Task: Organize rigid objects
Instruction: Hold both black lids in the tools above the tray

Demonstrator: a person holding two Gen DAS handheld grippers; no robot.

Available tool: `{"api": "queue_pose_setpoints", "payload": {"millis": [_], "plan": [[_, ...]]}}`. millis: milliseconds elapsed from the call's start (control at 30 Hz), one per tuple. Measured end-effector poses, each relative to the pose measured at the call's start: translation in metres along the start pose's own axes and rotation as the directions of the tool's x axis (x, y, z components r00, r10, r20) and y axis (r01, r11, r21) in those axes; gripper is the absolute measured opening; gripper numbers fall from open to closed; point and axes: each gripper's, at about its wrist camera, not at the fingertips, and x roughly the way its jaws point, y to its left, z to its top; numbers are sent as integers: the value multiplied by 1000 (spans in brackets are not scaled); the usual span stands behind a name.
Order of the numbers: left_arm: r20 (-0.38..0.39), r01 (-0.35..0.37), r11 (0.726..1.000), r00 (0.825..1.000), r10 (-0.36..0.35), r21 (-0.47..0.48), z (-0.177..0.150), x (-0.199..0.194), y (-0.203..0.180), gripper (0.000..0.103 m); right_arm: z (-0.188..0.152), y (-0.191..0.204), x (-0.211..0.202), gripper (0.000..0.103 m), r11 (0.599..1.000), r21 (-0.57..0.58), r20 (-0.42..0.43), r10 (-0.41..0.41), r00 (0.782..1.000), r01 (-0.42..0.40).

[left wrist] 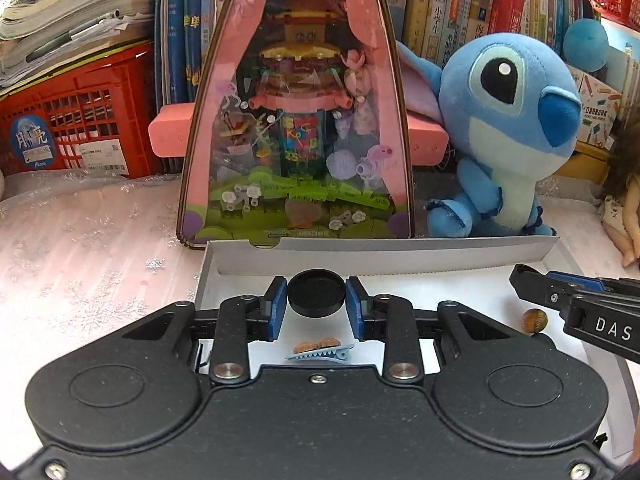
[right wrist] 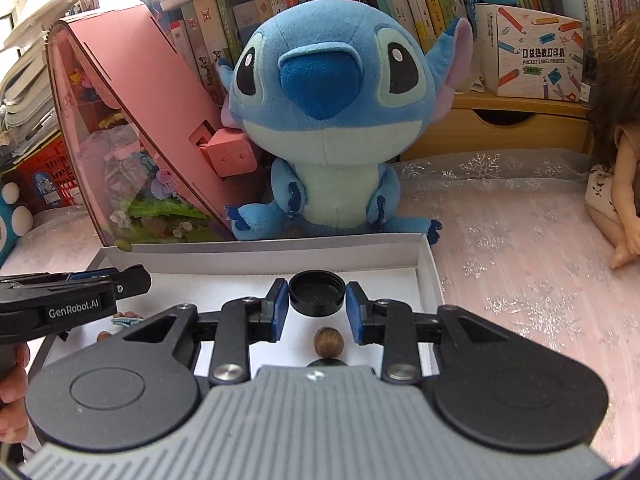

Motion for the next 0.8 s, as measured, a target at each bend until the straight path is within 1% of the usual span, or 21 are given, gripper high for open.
{"api": "queue_pose_setpoints", "payload": {"millis": [333,567,800], "plan": [[-21,-15,1000,1000,15,3,-4,11,1,30,0,1,11,37,1000,-9,-16,-11,1000,11],[-40,-14,1000,999,13,-16,-5,15,5,30,-1,3,17,37,1000,-13,-34,-17,999,17],[-49,-30,1000,998,30,1,-4,17,3,30,-1,4,19,37,1000,-15,-49,-21,999,20]]}}
